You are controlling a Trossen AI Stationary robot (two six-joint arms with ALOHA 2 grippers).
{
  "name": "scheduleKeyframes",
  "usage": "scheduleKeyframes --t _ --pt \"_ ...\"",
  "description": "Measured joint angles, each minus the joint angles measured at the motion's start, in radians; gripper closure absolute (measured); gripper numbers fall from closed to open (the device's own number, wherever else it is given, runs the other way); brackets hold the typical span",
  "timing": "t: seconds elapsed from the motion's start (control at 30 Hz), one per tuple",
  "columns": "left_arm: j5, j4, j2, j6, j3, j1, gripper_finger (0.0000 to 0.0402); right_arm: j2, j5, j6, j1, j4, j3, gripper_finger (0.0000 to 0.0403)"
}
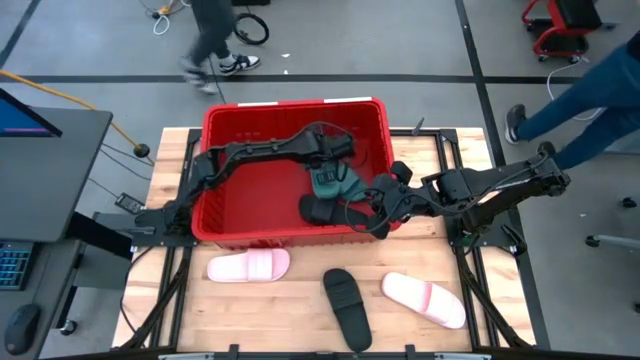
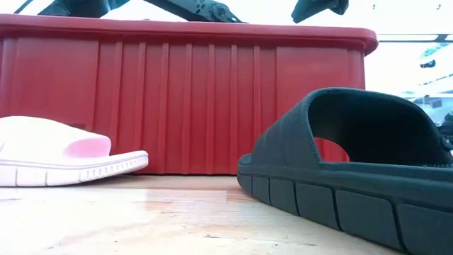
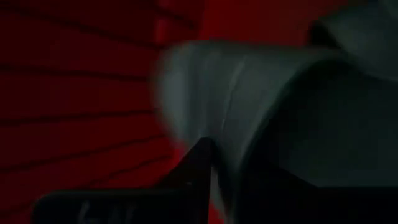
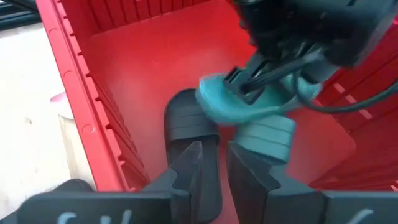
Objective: Pick and place slides into bin
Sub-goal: Put the green slide into the red bin, then put the left pink slide into the red bin
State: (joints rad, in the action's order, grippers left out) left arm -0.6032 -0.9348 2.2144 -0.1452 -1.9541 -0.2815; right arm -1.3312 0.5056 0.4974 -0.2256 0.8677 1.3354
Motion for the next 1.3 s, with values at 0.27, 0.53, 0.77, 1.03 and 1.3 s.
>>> scheduleKeyframes --t 0.27,0.53,0.77,1.03,1.3 --pt "-0.005 0.005 0.000 -0.030 0.000 0.024 0.0361 0.000 -0.001 0.000 0.000 0.000 0.000 0.0323" --pt "0.047 -0.006 0.000 0.003 0.000 0.007 0.0285 0.000 -0.002 0.008 0.000 0.000 0.000 0.0323" --pt "0.046 -0.050 0.000 0.003 -0.016 0.042 0.0220 0.000 -0.002 0.007 0.000 0.000 0.000 0.0323" --pt "-0.062 -0.182 0.000 0.001 -0.169 0.133 0.0192 0.000 -0.002 0.007 0.000 0.000 0.000 0.0323" --pt "-0.090 -0.342 -0.022 0.028 -0.396 0.232 0.0197 0.001 0.000 0.092 -0.060 0.071 0.000 0.0323"
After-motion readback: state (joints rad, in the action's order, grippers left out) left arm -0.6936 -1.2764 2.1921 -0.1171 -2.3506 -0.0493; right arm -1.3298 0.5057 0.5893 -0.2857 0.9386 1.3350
